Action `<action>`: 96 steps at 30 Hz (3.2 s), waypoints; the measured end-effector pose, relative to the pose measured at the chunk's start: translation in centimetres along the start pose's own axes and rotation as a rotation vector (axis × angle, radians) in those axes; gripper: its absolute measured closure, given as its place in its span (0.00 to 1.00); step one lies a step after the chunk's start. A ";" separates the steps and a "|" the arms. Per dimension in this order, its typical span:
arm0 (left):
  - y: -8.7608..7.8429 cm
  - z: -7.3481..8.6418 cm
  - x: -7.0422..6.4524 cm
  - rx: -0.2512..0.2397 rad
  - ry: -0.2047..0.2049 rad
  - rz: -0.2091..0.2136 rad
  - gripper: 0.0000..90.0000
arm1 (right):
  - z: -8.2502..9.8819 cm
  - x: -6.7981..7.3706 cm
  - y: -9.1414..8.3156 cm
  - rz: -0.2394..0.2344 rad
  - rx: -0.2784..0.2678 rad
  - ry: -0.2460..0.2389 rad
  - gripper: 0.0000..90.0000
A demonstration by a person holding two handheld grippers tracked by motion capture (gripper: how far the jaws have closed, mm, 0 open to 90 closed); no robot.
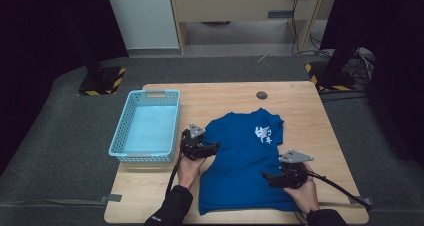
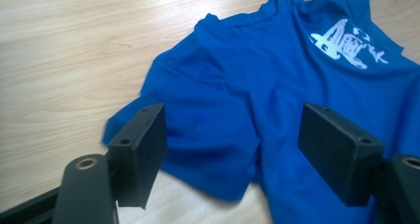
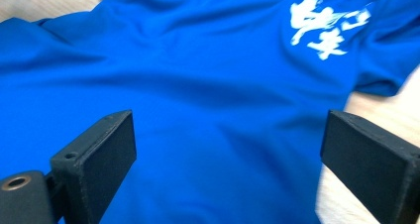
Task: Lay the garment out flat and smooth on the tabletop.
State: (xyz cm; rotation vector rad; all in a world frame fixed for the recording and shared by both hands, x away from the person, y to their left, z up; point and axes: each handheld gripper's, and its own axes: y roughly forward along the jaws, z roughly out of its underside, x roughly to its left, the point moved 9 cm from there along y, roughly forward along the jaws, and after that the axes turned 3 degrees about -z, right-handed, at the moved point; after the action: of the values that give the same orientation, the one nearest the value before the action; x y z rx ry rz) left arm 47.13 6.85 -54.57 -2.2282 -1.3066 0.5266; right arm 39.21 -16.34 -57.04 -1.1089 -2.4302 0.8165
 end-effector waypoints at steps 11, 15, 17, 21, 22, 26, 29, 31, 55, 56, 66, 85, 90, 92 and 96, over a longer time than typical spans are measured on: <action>4.3 1.8 0.0 0.076 -0.015 -0.002 0.32 | 1.4 0.5 1.6 -0.023 0.077 0.015 0.08; 4.7 2.0 0.5 0.079 -0.027 -0.013 0.32 | 1.7 0.4 1.9 -0.019 0.093 0.014 0.07; 4.8 2.1 0.9 0.076 -0.009 -0.029 0.31 | 1.7 0.4 1.9 -0.020 0.095 0.016 0.07; 4.8 2.3 2.2 0.090 0.050 -0.089 0.29 | 1.8 0.4 1.9 -0.021 0.096 0.015 0.06; 4.7 2.3 2.6 0.093 0.058 -0.103 0.28 | 1.8 0.5 1.9 -0.023 0.096 0.014 0.05; 4.5 2.4 4.3 0.093 0.025 -0.139 0.26 | 1.9 0.4 2.0 -0.016 0.105 0.006 0.04; 4.5 2.3 5.2 0.105 0.020 -0.152 0.23 | 1.9 0.4 2.0 -0.014 0.107 -0.003 0.04; 4.5 2.3 5.3 0.115 0.015 -0.155 0.21 | 2.0 0.3 2.0 -0.011 0.109 -0.006 0.04; -5.2 3.9 -0.7 0.078 0.060 0.023 0.18 | -2.7 -3.6 -2.5 0.103 -0.076 0.052 0.08; -5.8 4.3 -0.9 0.079 0.066 0.024 0.17 | -2.9 -3.9 -2.7 0.108 -0.086 0.054 0.09; -8.1 8.5 -1.3 0.148 0.125 0.014 0.14 | -4.8 -5.8 -3.0 0.115 -0.154 0.129 0.10; -5.0 9.9 -0.2 0.238 0.149 -0.006 0.07 | -8.0 -12.1 1.7 0.244 -0.100 0.206 0.19; -4.8 9.9 -0.1 0.232 0.146 -0.007 0.05 | -8.1 -13.8 3.1 0.273 -0.095 0.233 0.24; -4.8 9.9 -0.1 0.228 0.147 -0.007 0.05 | -7.9 -14.5 3.6 0.284 -0.087 0.242 0.25; -4.7 10.0 -0.2 0.220 0.142 -0.005 0.04 | -7.2 -15.2 4.6 0.291 -0.061 0.243 0.29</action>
State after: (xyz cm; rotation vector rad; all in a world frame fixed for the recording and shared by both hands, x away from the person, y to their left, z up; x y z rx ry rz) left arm 38.25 10.86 -59.74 -2.0410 -1.1246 0.4762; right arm 55.28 -23.00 -55.44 -1.5149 -2.1364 0.6478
